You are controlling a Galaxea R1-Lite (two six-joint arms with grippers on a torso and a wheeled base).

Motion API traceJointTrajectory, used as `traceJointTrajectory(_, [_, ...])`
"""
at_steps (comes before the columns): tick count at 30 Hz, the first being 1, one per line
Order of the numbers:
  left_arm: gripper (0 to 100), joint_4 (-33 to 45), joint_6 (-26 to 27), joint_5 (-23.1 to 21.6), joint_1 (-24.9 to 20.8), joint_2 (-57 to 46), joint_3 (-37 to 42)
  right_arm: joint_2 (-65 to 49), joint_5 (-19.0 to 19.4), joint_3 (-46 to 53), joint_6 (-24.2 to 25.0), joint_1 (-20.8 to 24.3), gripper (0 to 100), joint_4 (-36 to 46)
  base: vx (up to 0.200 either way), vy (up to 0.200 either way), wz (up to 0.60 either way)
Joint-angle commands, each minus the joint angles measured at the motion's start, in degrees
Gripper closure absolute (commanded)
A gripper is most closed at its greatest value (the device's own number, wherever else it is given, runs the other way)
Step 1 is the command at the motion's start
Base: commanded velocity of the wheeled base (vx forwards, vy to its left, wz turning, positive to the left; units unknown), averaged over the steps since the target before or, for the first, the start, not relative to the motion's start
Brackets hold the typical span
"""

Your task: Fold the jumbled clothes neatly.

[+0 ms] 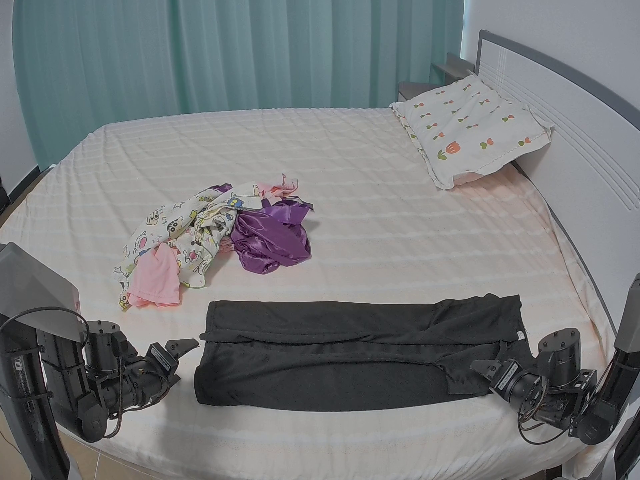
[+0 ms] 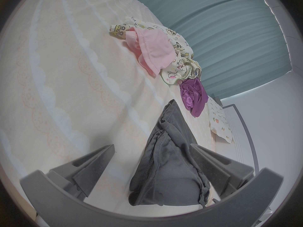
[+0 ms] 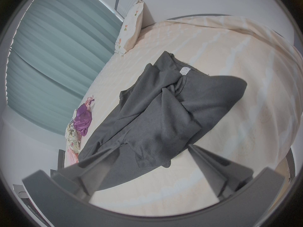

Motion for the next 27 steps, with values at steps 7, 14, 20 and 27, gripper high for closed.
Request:
traceJointTrajectory(7, [0, -1.02, 0.07, 0.29, -0.17, -0.02, -0.33, -5.94, -0.19, 0.40, -3.17, -3.89, 0, -0.24, 0.000, 0.000, 0.00])
traceJointTrajectory(14, [0, -1.02, 0.07, 0.20, -0.17, -0.37, -0.16, -6.47, -0.19, 0.40, -3.26, -4.07, 0, -0.33, 0.029, 0.000, 0.00])
traceJointTrajectory(20, [0, -1.02, 0.07, 0.20, -0.17, -0.89, 0.11, -6.29, -0.10, 0.40, -3.26, -3.80, 0, -0.33, 0.067, 0.000, 0.00])
traceJointTrajectory(27, [0, -1.02, 1.12, 0.12, -0.17, -4.50, -2.53, -6.38, -0.10, 0.66, -3.26, -3.45, 0, -0.33, 0.000, 0.000, 0.00])
